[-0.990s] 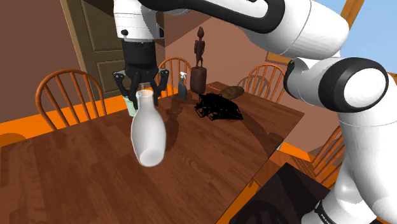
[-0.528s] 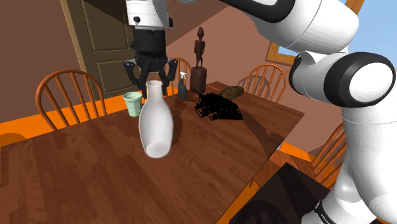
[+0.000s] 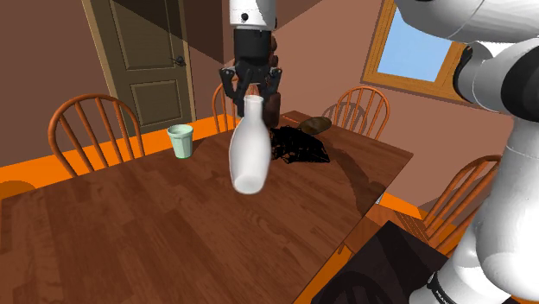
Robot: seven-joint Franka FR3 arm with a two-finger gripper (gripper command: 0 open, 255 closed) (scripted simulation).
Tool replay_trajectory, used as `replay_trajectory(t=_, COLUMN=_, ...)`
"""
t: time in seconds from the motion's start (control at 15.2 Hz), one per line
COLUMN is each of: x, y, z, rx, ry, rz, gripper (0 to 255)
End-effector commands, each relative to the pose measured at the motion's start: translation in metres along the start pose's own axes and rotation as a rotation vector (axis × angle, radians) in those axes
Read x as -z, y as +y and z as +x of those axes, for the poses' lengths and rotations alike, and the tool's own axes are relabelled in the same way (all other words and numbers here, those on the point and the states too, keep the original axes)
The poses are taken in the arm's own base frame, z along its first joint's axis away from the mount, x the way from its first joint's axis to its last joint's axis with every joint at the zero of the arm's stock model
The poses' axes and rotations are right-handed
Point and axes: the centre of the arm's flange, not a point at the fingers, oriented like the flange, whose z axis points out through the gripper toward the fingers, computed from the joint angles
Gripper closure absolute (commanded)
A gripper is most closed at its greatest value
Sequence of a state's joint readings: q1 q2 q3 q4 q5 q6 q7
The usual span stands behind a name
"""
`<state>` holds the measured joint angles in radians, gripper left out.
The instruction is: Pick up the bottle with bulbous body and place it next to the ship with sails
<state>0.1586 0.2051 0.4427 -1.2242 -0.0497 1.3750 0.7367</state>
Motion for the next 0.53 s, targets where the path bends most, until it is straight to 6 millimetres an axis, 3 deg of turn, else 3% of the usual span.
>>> replay_trajectory(t=0.0, x=0.003, y=0.025, z=0.000, rx=0.001, ry=0.000, rz=0.000, gripper=255)
replay_trajectory(t=0.46, x=0.020, y=0.116, z=0.005, rx=0.001, ry=0.000, rz=0.000, gripper=255)
